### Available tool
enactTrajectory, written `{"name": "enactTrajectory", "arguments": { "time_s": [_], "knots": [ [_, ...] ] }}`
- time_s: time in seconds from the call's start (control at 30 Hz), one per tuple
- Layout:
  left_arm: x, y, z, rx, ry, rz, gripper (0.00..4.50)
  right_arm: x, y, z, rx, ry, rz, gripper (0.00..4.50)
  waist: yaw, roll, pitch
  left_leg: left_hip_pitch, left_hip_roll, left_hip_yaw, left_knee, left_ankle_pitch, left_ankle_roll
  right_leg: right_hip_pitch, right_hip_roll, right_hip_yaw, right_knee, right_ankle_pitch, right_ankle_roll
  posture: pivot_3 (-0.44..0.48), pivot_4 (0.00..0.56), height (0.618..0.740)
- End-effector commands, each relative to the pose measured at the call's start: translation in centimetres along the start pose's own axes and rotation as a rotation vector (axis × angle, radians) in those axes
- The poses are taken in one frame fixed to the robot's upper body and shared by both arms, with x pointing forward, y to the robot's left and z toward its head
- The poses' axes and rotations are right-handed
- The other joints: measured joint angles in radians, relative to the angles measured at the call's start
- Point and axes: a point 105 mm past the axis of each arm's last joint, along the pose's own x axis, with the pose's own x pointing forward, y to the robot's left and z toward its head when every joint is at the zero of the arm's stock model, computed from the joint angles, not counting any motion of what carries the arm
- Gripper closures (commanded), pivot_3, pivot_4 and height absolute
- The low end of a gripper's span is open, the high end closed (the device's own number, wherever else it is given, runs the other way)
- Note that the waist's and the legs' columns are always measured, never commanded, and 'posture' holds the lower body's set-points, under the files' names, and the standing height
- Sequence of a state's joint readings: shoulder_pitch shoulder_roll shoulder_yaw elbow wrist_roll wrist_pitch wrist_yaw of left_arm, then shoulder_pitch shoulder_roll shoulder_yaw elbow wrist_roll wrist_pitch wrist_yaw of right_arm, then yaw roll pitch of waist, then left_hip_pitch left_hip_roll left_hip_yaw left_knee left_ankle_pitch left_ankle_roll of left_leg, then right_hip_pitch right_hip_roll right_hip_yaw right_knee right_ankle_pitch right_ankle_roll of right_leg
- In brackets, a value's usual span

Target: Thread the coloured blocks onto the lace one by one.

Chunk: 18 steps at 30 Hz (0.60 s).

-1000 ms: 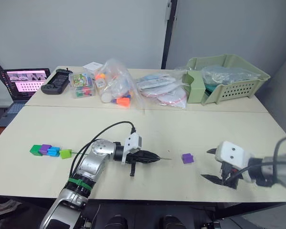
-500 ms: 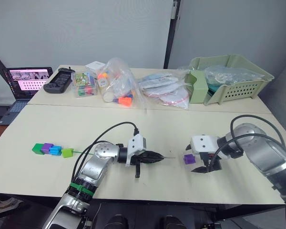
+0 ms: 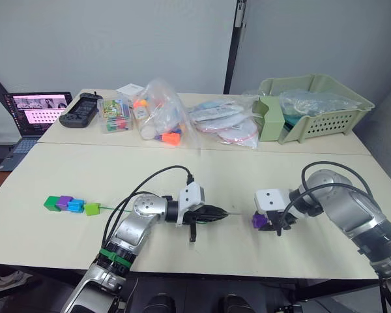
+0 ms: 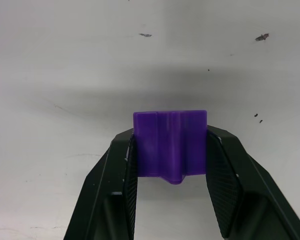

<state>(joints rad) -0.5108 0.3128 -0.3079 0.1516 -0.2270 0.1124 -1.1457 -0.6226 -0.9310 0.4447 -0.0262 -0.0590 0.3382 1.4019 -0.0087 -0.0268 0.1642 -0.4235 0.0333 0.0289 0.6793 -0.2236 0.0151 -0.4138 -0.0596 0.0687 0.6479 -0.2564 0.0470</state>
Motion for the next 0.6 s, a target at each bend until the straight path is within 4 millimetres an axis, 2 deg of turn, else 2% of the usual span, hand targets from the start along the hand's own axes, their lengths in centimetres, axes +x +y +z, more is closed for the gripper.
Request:
{"name": "enactTrajectory", "arguments": {
  "time_s": [0.03,0.27,0.6],
  "knots": [
    [0.4,0.3,0.5,0.033,0.008,0.001,4.50,-0.9,-0.1,0.4,0.013,-0.010,-0.037,3.14,0.000,0.000,0.000,0.000,0.000,0.000,0.000,0.000,0.000,0.000,0.000,0.000,0.000,0.000,0.000,0.000,0.150,0.733],
    [1.7,-0.2,-0.8,0.044,0.053,-0.039,4.50,-0.5,0.6,0.6,0.072,-0.031,-0.038,3.14,0.002,0.000,0.000,0.000,0.000,0.000,0.000,0.000,0.000,0.000,0.000,0.000,0.000,0.000,0.000,0.000,0.150,0.733],
    [3.5,-0.5,-1.1,0.060,0.065,-0.064,4.50,-0.3,1.1,0.8,0.110,-0.039,-0.040,3.14,0.002,0.000,0.000,0.000,0.000,0.000,0.000,0.000,0.000,0.000,0.000,0.000,0.000,0.000,0.000,0.000,0.150,0.733]
  ]
}}
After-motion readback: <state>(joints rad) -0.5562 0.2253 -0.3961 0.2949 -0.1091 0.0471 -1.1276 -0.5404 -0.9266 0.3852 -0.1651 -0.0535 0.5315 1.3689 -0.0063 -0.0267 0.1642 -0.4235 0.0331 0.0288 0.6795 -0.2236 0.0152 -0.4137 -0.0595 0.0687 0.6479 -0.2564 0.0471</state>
